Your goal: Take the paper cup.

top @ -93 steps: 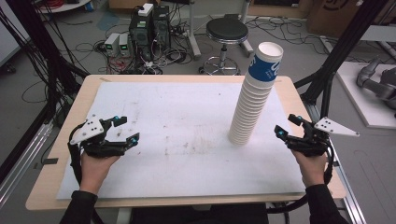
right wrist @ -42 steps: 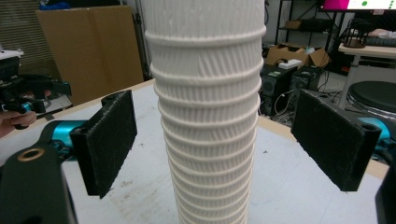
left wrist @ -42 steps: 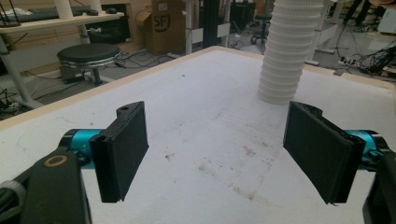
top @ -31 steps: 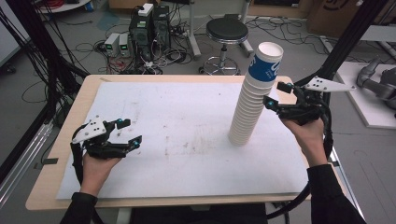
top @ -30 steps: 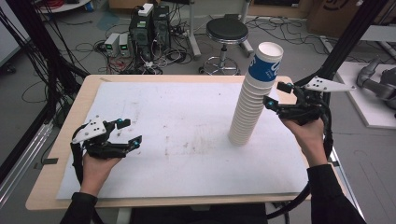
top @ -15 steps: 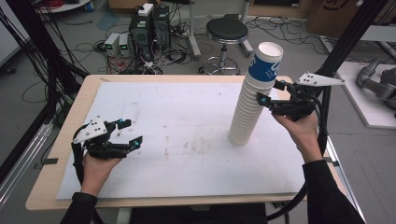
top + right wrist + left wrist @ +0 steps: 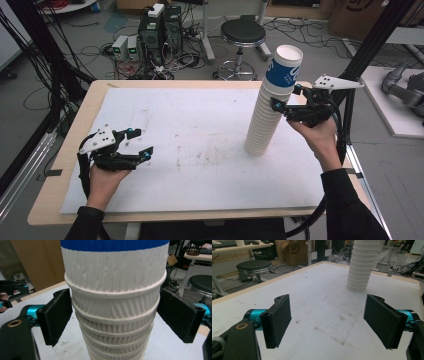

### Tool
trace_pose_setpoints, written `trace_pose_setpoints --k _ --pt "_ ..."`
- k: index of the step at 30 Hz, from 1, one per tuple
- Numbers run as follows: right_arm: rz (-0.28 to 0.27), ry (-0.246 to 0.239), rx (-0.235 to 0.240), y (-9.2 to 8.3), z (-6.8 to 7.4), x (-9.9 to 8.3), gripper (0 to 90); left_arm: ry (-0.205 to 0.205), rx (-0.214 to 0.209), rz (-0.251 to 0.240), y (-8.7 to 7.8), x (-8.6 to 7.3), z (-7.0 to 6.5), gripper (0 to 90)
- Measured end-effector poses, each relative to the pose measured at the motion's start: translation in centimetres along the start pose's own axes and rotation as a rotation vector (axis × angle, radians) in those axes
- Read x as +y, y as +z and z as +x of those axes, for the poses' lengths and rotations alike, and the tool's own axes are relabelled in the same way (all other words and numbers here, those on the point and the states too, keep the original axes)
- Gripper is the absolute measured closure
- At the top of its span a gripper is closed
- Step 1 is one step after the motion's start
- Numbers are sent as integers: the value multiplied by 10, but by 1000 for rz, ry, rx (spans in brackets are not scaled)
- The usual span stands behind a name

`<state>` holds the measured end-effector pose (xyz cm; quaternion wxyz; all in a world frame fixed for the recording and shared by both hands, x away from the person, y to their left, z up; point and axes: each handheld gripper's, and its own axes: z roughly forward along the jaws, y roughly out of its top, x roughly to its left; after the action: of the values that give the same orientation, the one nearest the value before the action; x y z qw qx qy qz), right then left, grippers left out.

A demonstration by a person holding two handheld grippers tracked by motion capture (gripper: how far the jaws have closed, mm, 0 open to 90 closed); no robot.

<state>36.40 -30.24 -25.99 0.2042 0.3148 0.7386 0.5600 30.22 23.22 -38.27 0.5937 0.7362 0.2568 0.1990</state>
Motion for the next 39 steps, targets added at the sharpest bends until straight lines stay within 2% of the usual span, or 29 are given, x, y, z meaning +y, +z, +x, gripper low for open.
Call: trace_pose_setpoints --k 34,39 --pt "-10 29 0 6 -1 0 127 5 -23 18 6 -1 -5 218" --pt "-2 7 -5 7 -1 0 127 5 -23 18 6 -1 -5 218"
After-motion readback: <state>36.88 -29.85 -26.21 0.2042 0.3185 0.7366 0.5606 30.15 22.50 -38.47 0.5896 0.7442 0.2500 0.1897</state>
